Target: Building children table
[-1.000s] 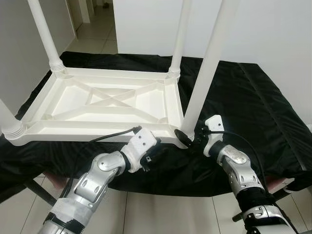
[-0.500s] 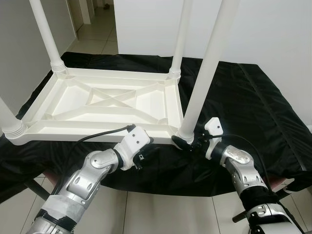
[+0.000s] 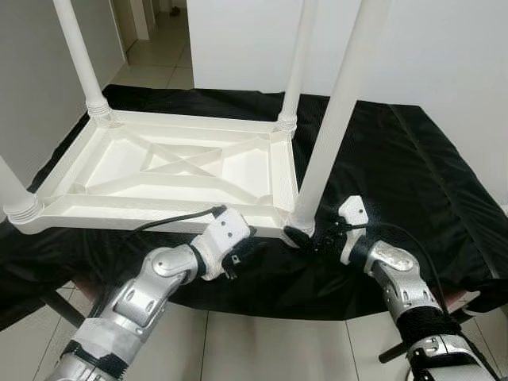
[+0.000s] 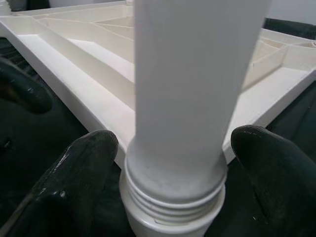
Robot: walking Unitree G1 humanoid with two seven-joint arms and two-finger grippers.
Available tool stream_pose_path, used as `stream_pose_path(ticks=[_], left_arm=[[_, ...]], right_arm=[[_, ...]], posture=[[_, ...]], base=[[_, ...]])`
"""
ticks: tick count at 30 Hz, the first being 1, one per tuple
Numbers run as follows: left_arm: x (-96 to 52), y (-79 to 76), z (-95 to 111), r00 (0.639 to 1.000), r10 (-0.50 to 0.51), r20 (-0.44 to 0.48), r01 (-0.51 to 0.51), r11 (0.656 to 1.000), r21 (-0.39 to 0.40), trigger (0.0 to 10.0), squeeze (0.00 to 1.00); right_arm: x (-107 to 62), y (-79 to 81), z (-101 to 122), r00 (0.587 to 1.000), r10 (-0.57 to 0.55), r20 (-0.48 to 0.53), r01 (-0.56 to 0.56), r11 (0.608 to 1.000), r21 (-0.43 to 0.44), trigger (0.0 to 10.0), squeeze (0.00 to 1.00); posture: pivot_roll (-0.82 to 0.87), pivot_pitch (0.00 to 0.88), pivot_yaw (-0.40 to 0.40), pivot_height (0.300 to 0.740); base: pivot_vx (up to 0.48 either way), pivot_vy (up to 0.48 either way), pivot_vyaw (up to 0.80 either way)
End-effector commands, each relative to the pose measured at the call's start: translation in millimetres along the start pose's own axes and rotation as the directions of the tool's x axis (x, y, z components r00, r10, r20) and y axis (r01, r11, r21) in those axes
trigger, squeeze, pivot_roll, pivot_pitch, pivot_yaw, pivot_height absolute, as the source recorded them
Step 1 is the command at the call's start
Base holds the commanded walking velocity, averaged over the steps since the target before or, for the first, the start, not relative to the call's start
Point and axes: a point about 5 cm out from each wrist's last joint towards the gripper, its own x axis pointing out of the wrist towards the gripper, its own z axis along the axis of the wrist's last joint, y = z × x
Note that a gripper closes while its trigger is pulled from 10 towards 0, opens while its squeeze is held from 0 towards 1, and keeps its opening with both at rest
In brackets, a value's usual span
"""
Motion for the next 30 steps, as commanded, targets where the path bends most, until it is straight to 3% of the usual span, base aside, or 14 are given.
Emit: stream_pose_path(ticks=[1,13,14,15,16,17,19,20,29,30], left_arm=[[2.6,-11.7,-2.7,0.989,-0.149,-0.012,0.149,0.989,0.016,10.0,0.0],[7.2,-12.9,-0.3,0.991,-0.136,-0.003,0.136,0.991,0.014,10.0,0.0],[7.2,-12.8,-0.4,0.991,-0.135,-0.004,0.135,0.991,0.016,10.0,0.0],[7.2,-12.8,-0.4,0.991,-0.135,-0.004,0.135,0.991,0.016,10.0,0.0],[6.8,-12.4,0.1,0.992,-0.13,-0.002,0.13,0.991,0.021,10.0,0.0],[6.4,-11.7,0.6,0.992,-0.125,-0.001,0.125,0.992,0.023,10.0,0.0],[6.4,-11.7,0.6,0.992,-0.125,-0.001,0.125,0.992,0.023,10.0,0.0],[6.2,-10.7,0.8,0.993,-0.117,-0.001,0.117,0.993,0.024,10.0,0.0],[10.5,-11.0,2.9,0.995,-0.098,0.006,0.098,0.995,0.017,10.0,0.0],[11.5,-11.9,2.7,0.995,-0.104,0.009,0.104,0.994,-0.01,10.0,0.0]], right_arm=[[4.0,-1.9,1.3,1.0,-0.011,0.007,0.011,1.0,-0.001,10.0,0.0],[23.5,-4.3,14.9,0.999,0.009,0.042,-0.009,1.0,-0.016,10.0,0.0],[25.0,-4.4,15.4,0.999,0.015,0.039,-0.014,1.0,-0.018,7.8,0.0],[25.0,-4.4,15.4,0.999,0.015,0.039,-0.014,1.0,-0.018,7.8,0.0],[26.0,-4.7,15.4,0.999,0.018,0.037,-0.017,1.0,-0.019,2.7,0.0],[26.6,-5.2,15.4,0.999,0.019,0.034,-0.018,1.0,-0.02,0.6,0.0],[26.6,-5.2,15.4,0.999,0.019,0.034,-0.018,1.0,-0.02,0.6,0.0],[26.9,-6.0,15.2,0.999,0.02,0.033,-0.019,1.0,-0.017,0.0,0.0],[22.1,-5.9,9.3,1.0,0.015,0.019,-0.015,1.0,0.015,0.0,0.0],[20.8,-5.2,8.2,1.0,-0.002,0.027,0.001,0.999,0.035,9.1,0.0]], posture=[[-0.01,0.0,-0.012,0.74],[0.0,0.009,-0.012,0.74],[0.0,0.011,-0.016,0.74],[0.0,0.011,-0.016,0.74],[0.01,0.013,-0.019,0.74],[0.01,0.012,-0.02,0.74],[0.01,0.012,-0.02,0.74],[0.02,0.011,-0.024,0.74],[0.01,0.001,-0.027,0.74],[0.0,0.003,-0.028,0.74]], base=[[0.0,0.0,0.0],[0.0,0.0,0.0],[0.0,0.0,0.0],[0.0,0.0,0.0],[0.0,0.0,0.0],[0.0,0.0,0.0],[0.0,0.0,0.0],[0.0,0.0,0.0],[0.0,0.0,0.0],[0.0,0.0,0.0]])
